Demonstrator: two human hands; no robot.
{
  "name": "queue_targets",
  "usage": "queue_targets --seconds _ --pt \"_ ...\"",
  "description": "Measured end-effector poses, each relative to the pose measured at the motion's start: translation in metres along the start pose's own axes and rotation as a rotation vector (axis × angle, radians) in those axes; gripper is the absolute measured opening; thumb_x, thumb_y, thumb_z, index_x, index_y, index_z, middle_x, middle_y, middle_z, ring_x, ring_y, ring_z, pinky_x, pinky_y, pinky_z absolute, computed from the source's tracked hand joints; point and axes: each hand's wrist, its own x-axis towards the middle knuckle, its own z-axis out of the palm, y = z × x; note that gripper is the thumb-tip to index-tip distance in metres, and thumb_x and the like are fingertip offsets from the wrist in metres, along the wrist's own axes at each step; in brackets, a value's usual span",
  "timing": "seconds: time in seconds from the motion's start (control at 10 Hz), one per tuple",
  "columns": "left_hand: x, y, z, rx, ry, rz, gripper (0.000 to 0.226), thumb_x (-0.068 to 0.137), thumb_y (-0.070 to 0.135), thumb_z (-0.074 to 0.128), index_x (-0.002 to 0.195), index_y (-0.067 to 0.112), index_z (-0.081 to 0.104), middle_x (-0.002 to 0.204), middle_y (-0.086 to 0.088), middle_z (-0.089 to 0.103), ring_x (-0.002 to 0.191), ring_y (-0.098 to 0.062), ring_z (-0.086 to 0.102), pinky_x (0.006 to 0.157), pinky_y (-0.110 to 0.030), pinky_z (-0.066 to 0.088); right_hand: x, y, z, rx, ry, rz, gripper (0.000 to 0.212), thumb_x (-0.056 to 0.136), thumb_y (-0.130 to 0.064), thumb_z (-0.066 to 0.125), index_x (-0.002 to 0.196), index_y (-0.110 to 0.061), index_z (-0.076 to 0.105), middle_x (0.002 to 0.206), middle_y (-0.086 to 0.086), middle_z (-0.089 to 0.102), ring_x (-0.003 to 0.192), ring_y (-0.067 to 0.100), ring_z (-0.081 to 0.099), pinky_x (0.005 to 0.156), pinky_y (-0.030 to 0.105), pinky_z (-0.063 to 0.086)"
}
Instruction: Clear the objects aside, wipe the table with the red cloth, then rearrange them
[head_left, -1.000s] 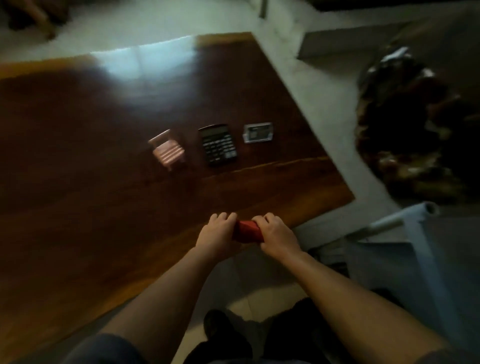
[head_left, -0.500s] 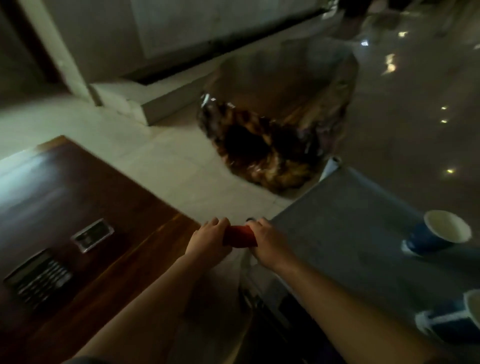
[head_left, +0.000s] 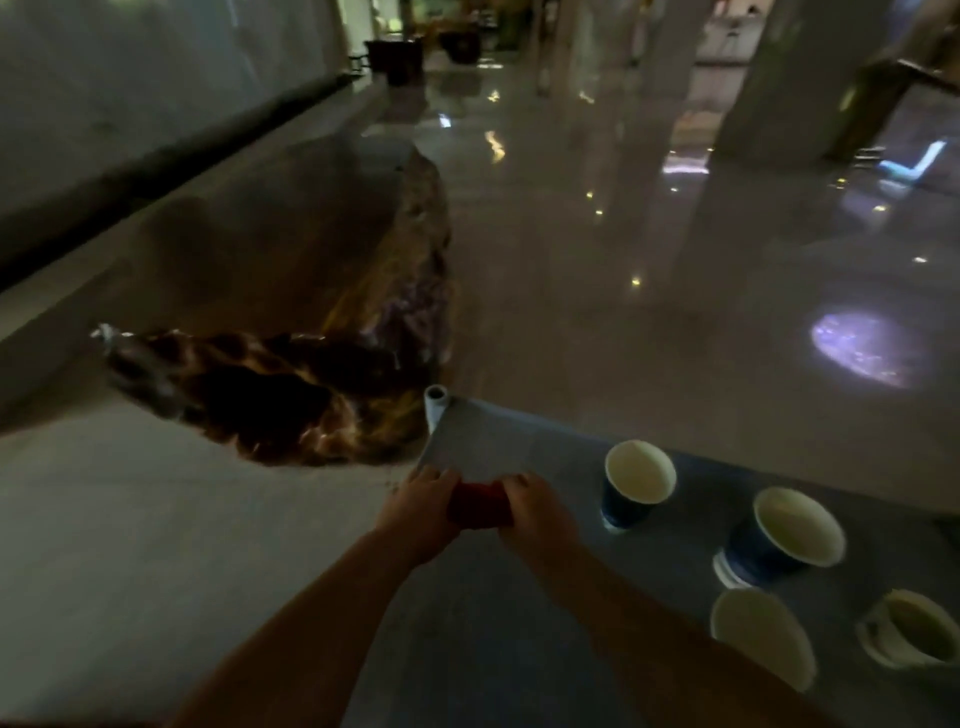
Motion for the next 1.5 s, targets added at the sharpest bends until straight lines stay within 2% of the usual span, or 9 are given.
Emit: queue_targets --seconds 0.3,0.5,0.7,0.8,1.0,1.1,1.2,1.3,1.5 --pt "0.13 -0.016 0.015 -0.009 -0.033 0.225 0.046 0.086 0.029 0.057 0.13 0.018 0.049 0.128 -0.009 0.052 0.118 -0.028 0.046 0.093 -0.038 0.041 0.084 0.038 0.008 0.031 0.12 0.218 0.035 0.087 -0.012 0.053 0.122 -0.014 0.057 0.122 0.011 0.052 0.11 0.031 0.052 0.083 0.045 0.05" --pt "0.191 -0.033 0.03 -0.005 0.099 0.282 0.049 0.087 0.032 0.057 0.133 0.018 0.047 0.131 -0.006 0.049 0.121 -0.027 0.043 0.102 -0.042 0.034 0.139 0.047 0.014 -0.038 0.212 0.219 0.041 0.078 -0.002 0.062 0.119 0.0 0.06 0.115 0.021 0.058 0.105 0.04 0.053 0.085 0.044 0.047" --pt "0.197 -0.049 0.075 0.034 0.011 0.27 0.06 0.097 0.035 0.041 0.152 0.021 0.019 0.159 -0.003 0.02 0.147 -0.023 0.008 0.118 -0.053 0.005 0.142 0.054 0.05 -0.122 0.16 0.201 0.066 0.082 -0.006 0.059 0.144 0.001 0.041 0.147 0.022 0.043 0.138 0.039 0.035 0.114 0.046 0.029" --pt "0.195 -0.048 0.077 0.025 0.023 0.263 0.06 0.098 0.033 0.039 0.153 0.021 0.016 0.16 -0.004 0.018 0.147 -0.024 0.006 0.117 -0.05 0.001 0.143 0.059 0.053 -0.137 0.138 0.197 0.067 0.084 -0.007 0.056 0.147 0.0 0.035 0.151 0.021 0.038 0.143 0.036 0.029 0.117 0.042 0.022" --pt "0.183 -0.034 0.064 0.054 -0.021 0.171 0.06 0.098 0.033 0.037 0.153 0.017 0.017 0.161 -0.007 0.015 0.147 -0.026 0.007 0.118 -0.048 0.005 0.141 0.049 0.038 -0.2 0.071 0.227 0.072 0.087 -0.02 0.053 0.152 -0.009 0.026 0.156 0.011 0.032 0.145 0.025 0.023 0.117 0.04 0.011" --pt "0.155 -0.023 0.052 -0.075 -0.006 0.034 0.057 0.097 0.038 0.043 0.148 0.015 0.03 0.154 -0.012 0.032 0.14 -0.03 0.029 0.114 -0.044 0.026 0.12 0.033 0.029 -0.23 0.092 0.191 0.066 0.085 -0.021 0.056 0.147 -0.01 0.037 0.146 0.011 0.044 0.137 0.028 0.036 0.116 0.043 0.015" --pt "0.115 -0.021 0.041 -0.221 0.001 -0.093 0.042 0.095 0.031 0.045 0.133 0.015 0.047 0.133 -0.014 0.055 0.118 -0.031 0.053 0.095 -0.041 0.045 0.093 0.013 0.026 -0.213 0.045 0.143 0.058 0.086 -0.02 0.056 0.142 -0.013 0.042 0.141 0.01 0.047 0.131 0.03 0.04 0.114 0.043 0.02" --pt "0.065 -0.024 0.033 -0.023 -0.084 -0.102 0.032 0.098 0.027 0.038 0.115 0.011 0.061 0.122 -0.013 0.061 0.109 -0.028 0.057 0.088 -0.037 0.045 0.062 -0.001 0.027 -0.213 0.014 0.076 0.056 0.089 -0.014 0.05 0.145 -0.014 0.038 0.15 0.011 0.037 0.138 0.028 0.032 0.115 0.042 0.02" --pt "-0.064 -0.025 0.032 -0.163 0.087 -0.359 0.024 0.096 0.024 0.043 0.09 0.01 0.062 0.102 -0.016 0.066 0.092 -0.032 0.062 0.075 -0.039 0.048 -0.006 -0.038 0.037 -0.043 -0.15 -0.167 0.037 0.089 -0.023 0.056 0.125 -0.015 0.058 0.123 0.01 0.061 0.114 0.029 0.056 0.095 0.036 0.042"
